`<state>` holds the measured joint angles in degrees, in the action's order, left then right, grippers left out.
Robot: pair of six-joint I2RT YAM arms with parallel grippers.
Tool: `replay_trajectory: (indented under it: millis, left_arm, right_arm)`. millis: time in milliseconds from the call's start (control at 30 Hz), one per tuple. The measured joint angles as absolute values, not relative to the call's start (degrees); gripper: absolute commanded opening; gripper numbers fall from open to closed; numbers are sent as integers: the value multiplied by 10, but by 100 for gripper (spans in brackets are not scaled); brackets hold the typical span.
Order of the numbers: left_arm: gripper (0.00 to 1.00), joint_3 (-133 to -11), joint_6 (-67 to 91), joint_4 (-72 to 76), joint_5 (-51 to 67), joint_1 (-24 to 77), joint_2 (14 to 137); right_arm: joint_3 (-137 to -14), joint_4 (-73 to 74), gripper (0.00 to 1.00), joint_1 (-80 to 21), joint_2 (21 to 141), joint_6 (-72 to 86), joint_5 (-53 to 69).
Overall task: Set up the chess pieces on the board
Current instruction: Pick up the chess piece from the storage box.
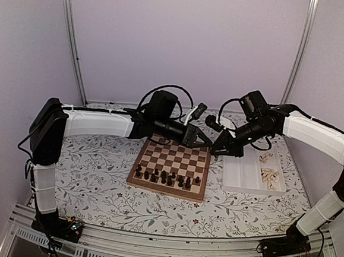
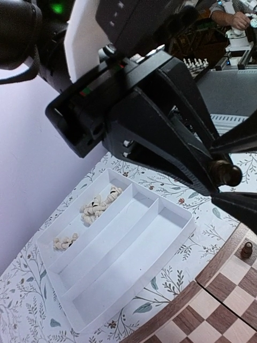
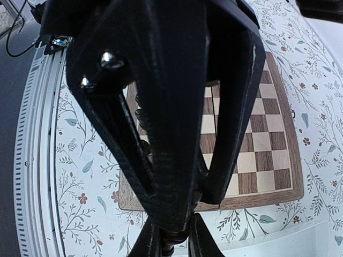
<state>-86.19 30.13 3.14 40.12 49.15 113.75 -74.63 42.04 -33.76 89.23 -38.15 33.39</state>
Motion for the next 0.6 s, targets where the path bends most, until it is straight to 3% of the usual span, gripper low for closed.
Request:
replay_trajectory:
  millis: [133,300,600]
  left_arm:
    - [11,-863,303,31,407,491,1138]
    - [4,-863,309,41,413,492,1139]
    - [0,-825,324,99,408,492,1128]
  right_arm:
    - [-746,420,21,-338,892,-381,333]
    - [-747,420,36,-338,893,-372,331]
    - [-722,410,40,-331,888,-362,319]
